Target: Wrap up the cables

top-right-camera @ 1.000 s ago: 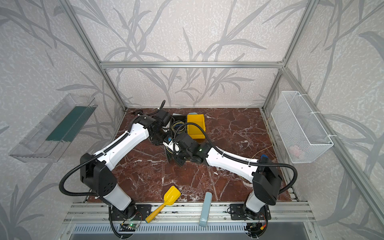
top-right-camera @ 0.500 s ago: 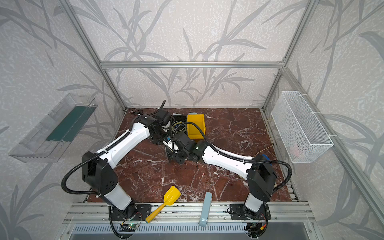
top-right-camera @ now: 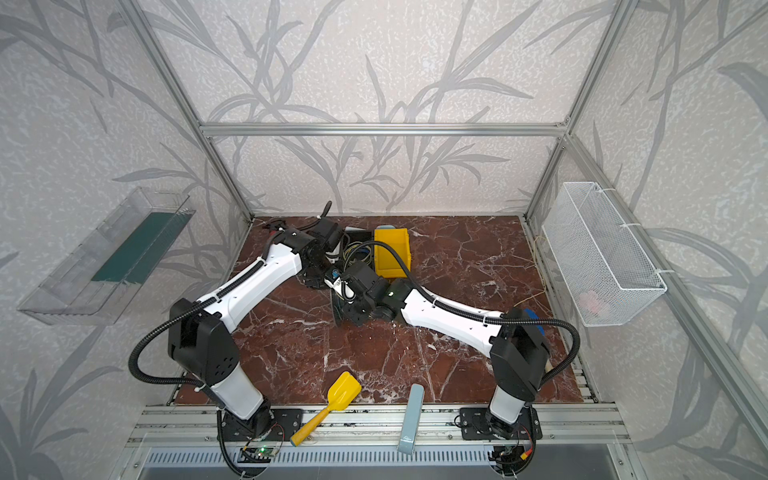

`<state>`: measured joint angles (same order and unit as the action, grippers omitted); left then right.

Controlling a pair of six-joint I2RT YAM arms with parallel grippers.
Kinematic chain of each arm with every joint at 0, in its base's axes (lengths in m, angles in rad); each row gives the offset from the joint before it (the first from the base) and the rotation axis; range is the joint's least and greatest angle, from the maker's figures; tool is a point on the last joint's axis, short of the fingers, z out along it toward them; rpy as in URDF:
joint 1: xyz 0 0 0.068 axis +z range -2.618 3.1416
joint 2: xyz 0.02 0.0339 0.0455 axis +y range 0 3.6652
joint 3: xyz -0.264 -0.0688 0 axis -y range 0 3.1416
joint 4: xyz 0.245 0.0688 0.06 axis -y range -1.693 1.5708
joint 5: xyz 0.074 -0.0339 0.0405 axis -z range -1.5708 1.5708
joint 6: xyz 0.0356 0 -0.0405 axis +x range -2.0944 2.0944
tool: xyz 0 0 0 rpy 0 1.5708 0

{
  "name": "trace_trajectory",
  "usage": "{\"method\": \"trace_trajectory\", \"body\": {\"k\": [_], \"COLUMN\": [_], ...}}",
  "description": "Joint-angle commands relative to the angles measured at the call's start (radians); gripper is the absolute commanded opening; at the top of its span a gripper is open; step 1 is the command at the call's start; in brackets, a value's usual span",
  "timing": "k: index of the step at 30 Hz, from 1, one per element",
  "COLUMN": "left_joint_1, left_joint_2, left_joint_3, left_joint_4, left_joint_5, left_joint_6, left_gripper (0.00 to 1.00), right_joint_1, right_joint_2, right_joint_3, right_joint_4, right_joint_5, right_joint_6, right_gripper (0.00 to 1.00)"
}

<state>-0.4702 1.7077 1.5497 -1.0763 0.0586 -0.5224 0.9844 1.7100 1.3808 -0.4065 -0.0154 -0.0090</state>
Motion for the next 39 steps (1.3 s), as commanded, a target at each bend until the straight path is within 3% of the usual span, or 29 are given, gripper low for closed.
{"method": "trace_trajectory", "body": {"k": [1,5,12,13,16,19,26,32,35,39], "left_joint_1": [0.001,0.0,0.0,0.0,0.0,0.001,0.025,0.079,0.111,0.144], "left_joint_2": [0.021,0.024,0.007,-0.001,-0.017,-0.043,-0.095,-0.217,-0.305,-0.394], "left_joint_3": [0.015,0.015,0.005,0.002,-0.004,-0.022,-0.044,-0.116,-0.18,-0.235], "left_joint_4": [-0.022,-0.029,-0.034,-0.03,-0.025,-0.004,-0.009,0.033,0.086,0.141], "left_joint_5": [-0.001,-0.013,-0.012,-0.009,0.008,0.03,0.025,0.102,0.13,0.158], "left_joint_6": [0.012,0.017,0.03,0.033,0.045,0.056,0.084,0.135,0.139,0.141], "left_gripper": [0.12,0.0,0.0,0.0,0.0,0.0,0.0,0.0,0.0,0.0], "right_joint_1": [-0.003,-0.003,-0.003,-0.003,-0.003,-0.006,-0.067,-0.223,-0.286,-0.289], "right_joint_2": [0.031,0.043,0.052,0.054,0.042,0.004,-0.241,-0.375,-0.391,-0.381], "right_joint_3": [0.029,0.037,0.044,0.047,0.049,0.022,-0.157,-0.295,-0.35,-0.389], "right_joint_4": [-0.036,-0.044,-0.047,-0.05,-0.061,-0.061,-0.056,-0.056,-0.053,-0.049], "right_joint_5": [0.014,0.003,-0.016,-0.021,-0.042,-0.087,-0.173,-0.19,-0.306,-0.543], "right_joint_6": [0.009,0.011,0.022,0.023,0.024,0.017,-0.011,0.048,0.062,0.063], "right_gripper": [0.0,0.0,0.0,0.07,0.47,0.65,0.77,0.84,0.86,0.86]}}
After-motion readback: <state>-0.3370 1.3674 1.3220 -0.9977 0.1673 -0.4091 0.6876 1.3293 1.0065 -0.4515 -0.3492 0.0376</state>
